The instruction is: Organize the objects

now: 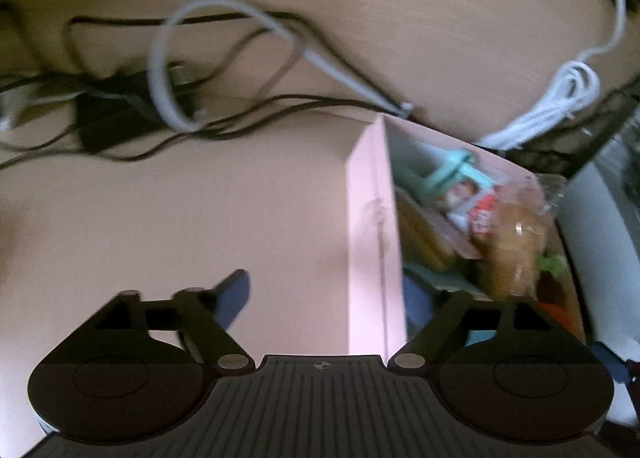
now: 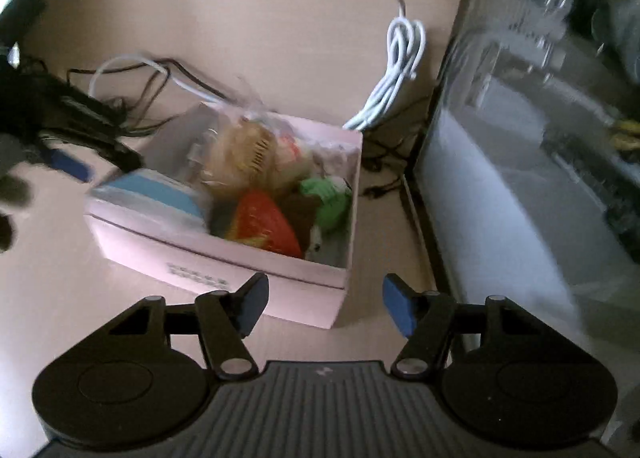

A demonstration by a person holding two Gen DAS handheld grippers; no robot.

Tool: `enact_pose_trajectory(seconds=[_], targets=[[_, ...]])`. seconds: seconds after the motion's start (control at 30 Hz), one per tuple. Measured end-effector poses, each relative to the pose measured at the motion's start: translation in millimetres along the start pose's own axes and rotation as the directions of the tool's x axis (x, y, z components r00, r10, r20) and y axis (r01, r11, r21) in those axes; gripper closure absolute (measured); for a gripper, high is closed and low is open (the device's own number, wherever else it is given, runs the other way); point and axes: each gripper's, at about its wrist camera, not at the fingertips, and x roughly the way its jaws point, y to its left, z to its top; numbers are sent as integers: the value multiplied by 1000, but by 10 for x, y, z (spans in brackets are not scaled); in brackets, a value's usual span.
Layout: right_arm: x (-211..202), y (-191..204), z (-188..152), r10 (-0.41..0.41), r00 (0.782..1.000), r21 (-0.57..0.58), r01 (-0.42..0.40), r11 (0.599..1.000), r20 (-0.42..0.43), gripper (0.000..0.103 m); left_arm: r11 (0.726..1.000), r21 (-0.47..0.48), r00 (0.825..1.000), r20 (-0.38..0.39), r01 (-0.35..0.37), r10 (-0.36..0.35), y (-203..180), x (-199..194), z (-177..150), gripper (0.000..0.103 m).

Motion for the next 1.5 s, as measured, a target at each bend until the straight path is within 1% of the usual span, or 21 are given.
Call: enact_pose_trajectory(seconds=[0.07, 0.17, 0.27, 0.3, 0.37, 0.4, 0.47, 0.6, 0.67, 0.73, 0.77, 0.8, 0.9, 0.97, 1.07, 1.1, 1.2, 1.27, 1.33, 1.47, 1.5], targets=[[62, 34, 93, 38, 999, 28, -39, 999, 17, 40, 999, -35, 999, 11, -31, 31, 139, -53, -36, 5], [189, 184, 218, 38, 999, 2, -38, 999, 39, 40, 996, -74, 998, 25, -53, 55, 330, -65, -10, 2], [325, 293, 371, 58, 997, 3, -59, 998, 51, 40, 995, -41, 994, 65, -88, 90, 406, -56, 102, 2], [377, 323, 411, 83, 996, 6, -83, 997, 43, 40, 994, -37, 991, 80, -103, 106, 449, -57, 139, 1], [400, 417, 445, 98, 994, -5, -98, 995, 41, 40, 996, -33, 993, 74, -85, 87, 551, -25, 211, 0], [397, 482, 428, 79, 996, -35, -78, 996, 48, 40, 998, -30, 996, 66, -62, 64, 588, -6, 227, 0], [400, 570, 377, 51, 997, -67, -47, 997, 52, 40, 999, -15, 996, 71, -49, 50, 559, 50, 259, 0], [367, 597, 366, 11, 999, -45, -9, 999, 47, 38, 999, 9, 996, 74, -44, 43, 529, 37, 254, 0], [309, 613, 388, -10, 999, -36, 11, 999, 40, 38, 998, 33, 993, 108, -53, 50, 499, -68, 240, 0], [188, 612, 413, -6, 999, -17, 7, 1000, 44, 36, 997, 50, 984, 171, -53, 43, 492, -277, 215, 0], [110, 608, 406, -2, 999, -5, 2, 1000, 45, 32, 998, 49, 980, 196, -45, 35, 495, -388, 191, 0], [22, 611, 375, -3, 999, 10, 2, 1000, 44, 25, 998, 50, 975, 219, -31, 19, 503, -509, 149, 0], [-219, 665, 174, -5, 1000, 53, 4, 999, 11, 20, 994, 109, 965, 257, 17, -45, 476, -844, -137, 0], [-349, 710, -5, -4, 1000, 84, 6, 996, -29, 17, 987, 154, 967, 243, 39, -75, 434, -991, -403, 0], [-494, 729, -275, 29, 994, 152, -13, 988, -105, 5, 977, 207, 977, 194, 43, -84, 345, -1117, -852, 0], [-522, 732, -346, 37, 992, 164, -17, 986, -119, 3, 977, 209, 980, 181, 38, -77, 324, -1151, -989, 0], [-543, 758, -536, 52, 988, 156, -29, 987, -145, 2, 984, 178, 991, 132, 15, -39, 298, -1119, -1325, 0], [-522, 768, -622, 67, 987, 141, -46, 989, -149, 0, 990, 141, 995, 102, -25, 10, 309, -1089, -1497, 0], [-485, 751, -681, 71, 985, 137, -49, 989, -158, 0, 994, 104, 994, 102, -44, 34, 306, -1083, -1651, 0], [-412, 703, -742, 71, 985, 125, -52, 991, -154, 0, 989, 100, 990, 108, -106, 95, 238, -928, -1767, 0], [-388, 691, -753, 65, 986, 123, -46, 991, -157, 0, 987, 97, 986, 126, -125, 112, 215, -907, -1781, 0]])
